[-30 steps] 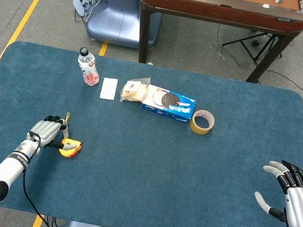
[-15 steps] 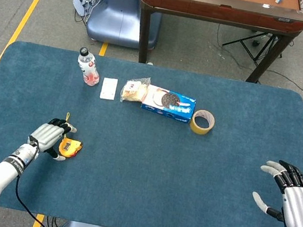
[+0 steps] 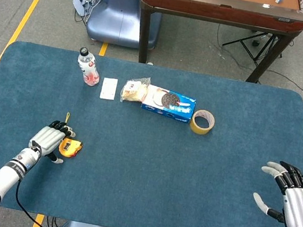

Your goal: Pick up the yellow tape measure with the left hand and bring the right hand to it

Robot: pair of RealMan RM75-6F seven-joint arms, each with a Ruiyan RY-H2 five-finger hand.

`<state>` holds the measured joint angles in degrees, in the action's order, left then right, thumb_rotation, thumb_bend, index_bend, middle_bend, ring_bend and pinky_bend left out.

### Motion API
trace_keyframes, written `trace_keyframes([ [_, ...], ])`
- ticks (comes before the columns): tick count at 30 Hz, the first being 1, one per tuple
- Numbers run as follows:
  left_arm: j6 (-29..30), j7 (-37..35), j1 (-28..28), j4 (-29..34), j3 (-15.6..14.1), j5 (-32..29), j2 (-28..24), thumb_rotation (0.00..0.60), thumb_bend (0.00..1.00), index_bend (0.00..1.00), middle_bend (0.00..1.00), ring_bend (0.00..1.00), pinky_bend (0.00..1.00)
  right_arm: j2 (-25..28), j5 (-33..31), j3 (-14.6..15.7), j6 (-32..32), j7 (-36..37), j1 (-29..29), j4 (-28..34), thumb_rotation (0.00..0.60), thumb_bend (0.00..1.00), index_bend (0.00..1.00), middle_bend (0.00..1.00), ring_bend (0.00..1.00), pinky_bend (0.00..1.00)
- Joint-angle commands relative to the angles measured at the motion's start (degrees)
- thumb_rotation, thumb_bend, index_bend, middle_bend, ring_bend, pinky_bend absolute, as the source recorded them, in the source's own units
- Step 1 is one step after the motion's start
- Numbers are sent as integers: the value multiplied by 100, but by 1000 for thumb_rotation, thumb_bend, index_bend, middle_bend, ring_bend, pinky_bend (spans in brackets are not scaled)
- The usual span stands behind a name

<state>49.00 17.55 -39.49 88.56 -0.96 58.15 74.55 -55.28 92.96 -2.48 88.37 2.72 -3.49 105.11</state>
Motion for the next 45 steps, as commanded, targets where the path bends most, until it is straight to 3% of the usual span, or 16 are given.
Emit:
trace_keyframes([
  [1, 57, 67, 23, -48, 12, 0, 88, 600, 75, 236, 143, 18, 0, 4, 0, 4, -3, -2, 2, 3, 600, 315, 297, 242, 150, 142],
  [13, 183, 155, 76, -396, 83, 186, 437, 600, 75, 302, 228, 74, 0, 31, -17, 9, 14, -50, 26, 40, 600, 315, 297, 242, 150, 142],
  [20, 355, -48, 193, -683, 106, 532, 617, 600, 75, 396, 349, 165, 0, 51, -15, 7, 33, -106, 39, 88, 600, 315, 297, 242, 150, 142],
  [27, 713, -668, 402, -1284, 239, 952, 956, 600, 75, 527, 506, 302, 0, 78, 2, -5, 10, -181, 18, 165, 600, 315, 297, 242, 150, 142],
  [31, 756, -1043, 468, -1406, 314, 1097, 945, 600, 75, 543, 526, 318, 0, 95, 33, -22, -34, -264, -27, 240, 600, 315, 297, 242, 150, 141],
  [37, 923, -1618, 524, -1010, 579, 1265, 638, 600, 75, 542, 528, 319, 0, 211, 9, -71, -390, -455, -250, 608, 600, 314, 297, 242, 150, 142],
  [45, 1290, -2003, 611, 233, 841, 1582, 55, 600, 75, 538, 528, 319, 0, 259, -408, -394, -1289, -889, -925, 1329, 600, 313, 359, 208, 106, 105],
])
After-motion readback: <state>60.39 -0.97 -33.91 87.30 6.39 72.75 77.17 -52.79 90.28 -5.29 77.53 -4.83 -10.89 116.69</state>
